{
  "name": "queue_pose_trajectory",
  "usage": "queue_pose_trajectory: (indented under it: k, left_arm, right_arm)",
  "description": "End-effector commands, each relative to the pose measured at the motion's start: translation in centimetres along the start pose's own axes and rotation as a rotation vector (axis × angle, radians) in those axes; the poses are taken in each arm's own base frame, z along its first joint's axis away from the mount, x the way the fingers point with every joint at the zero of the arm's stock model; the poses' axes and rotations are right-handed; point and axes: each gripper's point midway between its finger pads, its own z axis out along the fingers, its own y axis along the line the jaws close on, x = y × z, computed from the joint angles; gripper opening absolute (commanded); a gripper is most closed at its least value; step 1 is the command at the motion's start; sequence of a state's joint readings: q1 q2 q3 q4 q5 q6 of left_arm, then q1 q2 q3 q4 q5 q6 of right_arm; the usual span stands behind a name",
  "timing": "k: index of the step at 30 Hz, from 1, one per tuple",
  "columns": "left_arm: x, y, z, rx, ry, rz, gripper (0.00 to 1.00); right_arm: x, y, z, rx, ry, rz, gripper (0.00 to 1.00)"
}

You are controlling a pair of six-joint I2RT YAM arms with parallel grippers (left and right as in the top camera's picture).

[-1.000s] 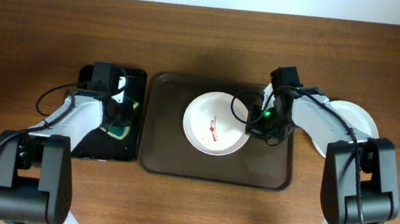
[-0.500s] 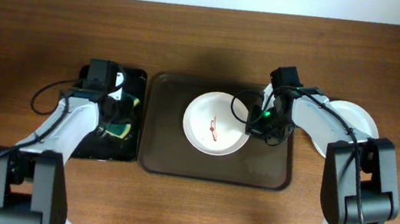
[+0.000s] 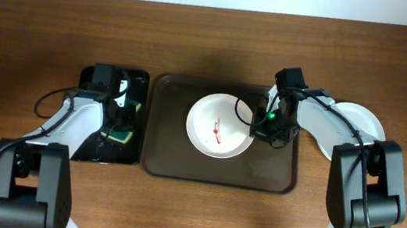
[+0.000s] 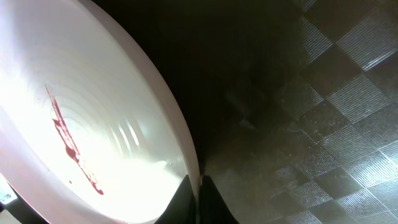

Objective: Clean dirty plates on tray and stack at the side
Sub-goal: 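Rinse the sponge in the black tray with the left gripper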

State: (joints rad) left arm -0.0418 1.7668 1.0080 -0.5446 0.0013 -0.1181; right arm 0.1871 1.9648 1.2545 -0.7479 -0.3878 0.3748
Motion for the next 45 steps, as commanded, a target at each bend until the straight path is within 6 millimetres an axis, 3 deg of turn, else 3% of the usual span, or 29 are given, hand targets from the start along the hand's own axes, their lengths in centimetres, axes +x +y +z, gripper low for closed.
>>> queue_pose_trajectory:
  k: [1,2,8,16,24,45]
  left_arm:
    - [1.2,0.0,1.4,0.003,0.065,0.006,0.24]
    - [1.2,0.0,1.4,0.003,0.065,0.006,0.0]
    - [0.3,-0.1,0.2,0.007,0.031,-0.002,0.0]
    - [-3.0,-0.3,-5.3,0.028,-0.153,-0.018,0.0]
    - [-4.1,-0.4,-8.3,0.039,-0.244,-0.018,0.0]
    - [-4.6,-0.5,-8.8,0.042,-0.271,-0.017,0.0]
  right_arm:
    - [0.4,0.1,0.5,-0.014,0.022,0.011,0.04]
    - [0.4,0.1,0.5,-0.014,0.022,0.011,0.04]
    - [0.4,0.1,0.5,-0.014,0.022,0.011,0.04]
    - [0.4,0.1,0.5,-0.013,0.021,0.011,0.04]
    - [0.4,0.1,0.5,-0.013,0.021,0.011,0.04]
    - [0.4,0.1,0.5,-0.014,0.021,0.011,0.04]
